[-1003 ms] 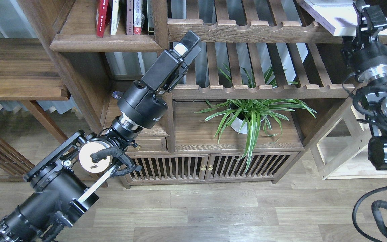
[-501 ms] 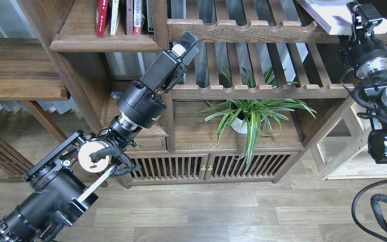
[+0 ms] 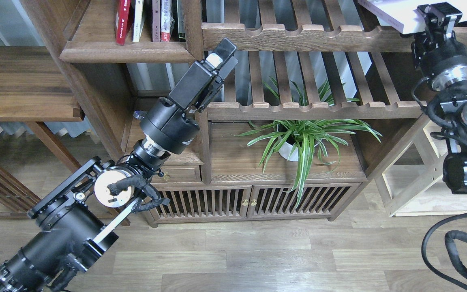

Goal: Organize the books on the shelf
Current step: 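Lower the left arm back toward the shelf front, then pull the white book down from the top shelf with the right gripper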

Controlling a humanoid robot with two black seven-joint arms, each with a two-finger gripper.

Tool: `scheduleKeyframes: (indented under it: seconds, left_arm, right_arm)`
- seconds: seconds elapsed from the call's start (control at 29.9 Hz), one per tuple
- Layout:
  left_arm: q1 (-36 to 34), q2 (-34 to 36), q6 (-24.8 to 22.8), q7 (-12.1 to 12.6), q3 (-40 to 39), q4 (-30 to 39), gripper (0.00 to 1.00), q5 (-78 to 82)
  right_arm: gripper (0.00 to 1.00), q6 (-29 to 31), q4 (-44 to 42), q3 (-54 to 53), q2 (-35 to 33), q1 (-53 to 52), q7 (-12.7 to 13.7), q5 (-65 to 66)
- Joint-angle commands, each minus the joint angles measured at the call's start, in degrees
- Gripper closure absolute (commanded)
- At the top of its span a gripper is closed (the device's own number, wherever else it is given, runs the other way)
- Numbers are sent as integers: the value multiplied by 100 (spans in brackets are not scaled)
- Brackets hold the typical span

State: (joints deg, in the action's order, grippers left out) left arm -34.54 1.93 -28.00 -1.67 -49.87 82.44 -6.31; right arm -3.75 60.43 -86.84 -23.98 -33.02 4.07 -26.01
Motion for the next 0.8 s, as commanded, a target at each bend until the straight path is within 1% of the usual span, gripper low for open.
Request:
scheduleKeyframes:
  seconds: [0.0,0.1,0.3,0.43,0.5,0.6,0.77]
  left_arm:
    - [0,0,0,0,-22,0,5,-2]
    - [0,0,0,0,-31,0,4,-2]
    - [0,9,0,0,-40,-9,4,7]
    - [-26,-43,0,0,-84,-167,4,7]
    - [-87,-61,0,0,-189,-439,2,-2]
    - [-105,-61,0,0,-233,-510,2,-11]
    - [-140,-70,0,0,-269,-764,2,-37]
  right_arm:
    - [93,531,-84,-9,24,41,-29,0]
    - [95,840,-146,0,33,76,-38,0]
    - [95,981,-84,-79,51,155,-47,-96]
    - [96,1218,135,-79,86,252,-47,-237]
    - [96,1306,302,-79,112,357,-47,-290]
    - [96,1385,548,-70,165,498,-47,-316]
    - [96,1816,1022,-61,586,875,-38,-343]
